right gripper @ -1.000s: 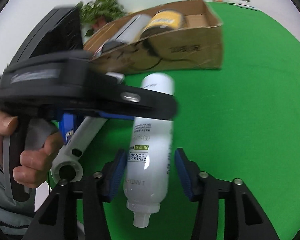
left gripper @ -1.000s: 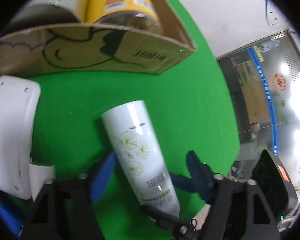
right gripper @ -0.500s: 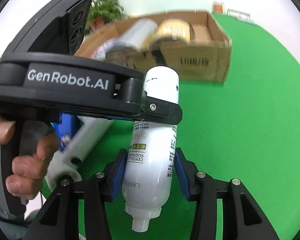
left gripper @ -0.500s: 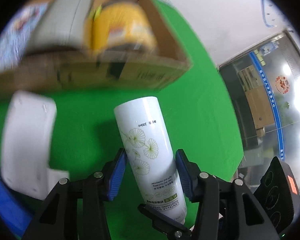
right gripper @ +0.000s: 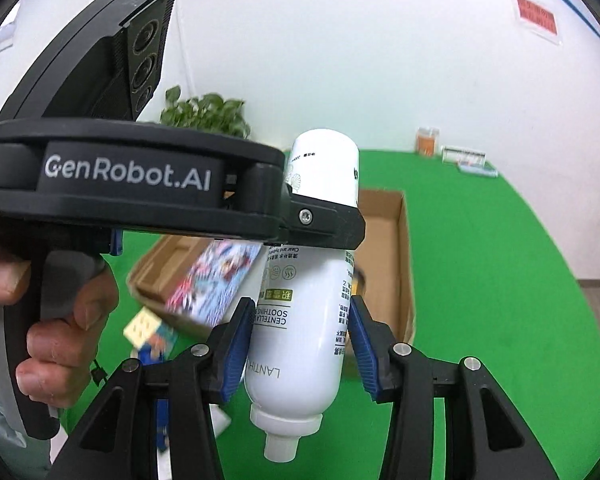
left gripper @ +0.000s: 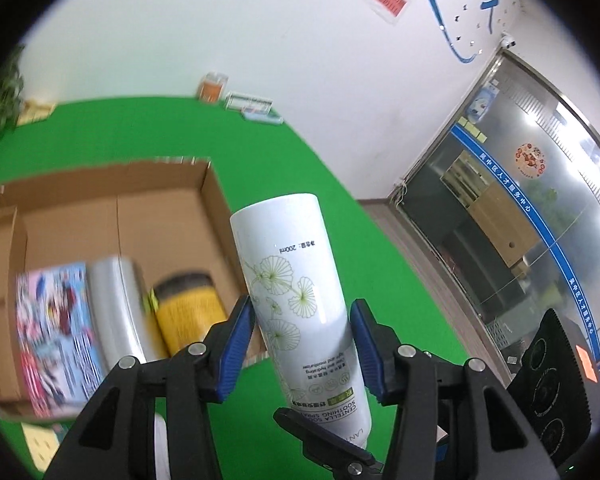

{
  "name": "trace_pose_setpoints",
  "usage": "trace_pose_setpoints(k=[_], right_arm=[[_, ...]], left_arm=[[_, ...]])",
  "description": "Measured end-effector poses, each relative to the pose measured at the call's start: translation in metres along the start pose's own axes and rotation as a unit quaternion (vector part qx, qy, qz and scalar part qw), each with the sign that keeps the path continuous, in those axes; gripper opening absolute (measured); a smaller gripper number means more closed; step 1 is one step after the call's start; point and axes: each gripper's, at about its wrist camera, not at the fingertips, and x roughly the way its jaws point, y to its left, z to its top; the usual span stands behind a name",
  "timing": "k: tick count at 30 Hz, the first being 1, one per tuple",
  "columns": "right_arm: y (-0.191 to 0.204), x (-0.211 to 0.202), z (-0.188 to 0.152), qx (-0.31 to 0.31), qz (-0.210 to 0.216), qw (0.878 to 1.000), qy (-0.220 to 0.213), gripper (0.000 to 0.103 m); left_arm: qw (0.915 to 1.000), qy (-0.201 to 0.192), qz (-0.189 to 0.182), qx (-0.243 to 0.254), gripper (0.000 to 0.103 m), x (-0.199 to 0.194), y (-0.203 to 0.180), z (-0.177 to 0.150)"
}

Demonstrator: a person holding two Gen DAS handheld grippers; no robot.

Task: Organize rigid objects
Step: 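Carry the bottle over the large box and lower it beside the jar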

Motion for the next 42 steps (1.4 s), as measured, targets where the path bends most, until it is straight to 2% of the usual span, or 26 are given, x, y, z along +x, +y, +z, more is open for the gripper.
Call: trace_pose_setpoints(k=[3,9,14,24,31,35,42], right_arm=[[-0.003,0.002,0.024,0.002,-0.005,1.000,-0.007,0.045],[-0.015,0.013,0.055,-0.004,-0.016,1.000,-0.011,0.045],[-0.024,0.032,0.061,0.003,-0.013,1.000,0.008,0.045],[-0.040,0.084,0.065,0.020,-0.010,0.998,0.056,0.045],[-0.056,0.080,0.066,0.024,-0.011,0.997,0.070,0.045],[-0.067,0.087,0.069,0.027,-0.011,0.996,0.080,0.045],[-0.083,0.113,0.051,0.037,-0.011,0.993,0.114,0.045]], left_arm=[[0.9999,-0.006,0.002,0.009,0.048,0.006,-0.013,0.021],[0.9999,0.002,-0.010,0.003,0.048,0.016,-0.007,0.058],[0.9997,0.017,-0.007,-0.015,0.048,0.033,0.003,0.071],[0.9972,0.056,-0.021,-0.046,0.048,0.079,0.033,0.071],[0.9963,0.065,-0.020,-0.053,0.048,0.094,0.043,0.072],[0.9951,0.074,-0.022,-0.062,0.048,0.103,0.048,0.068],[0.9913,0.107,-0.017,-0.075,0.048,0.133,0.052,0.053]])
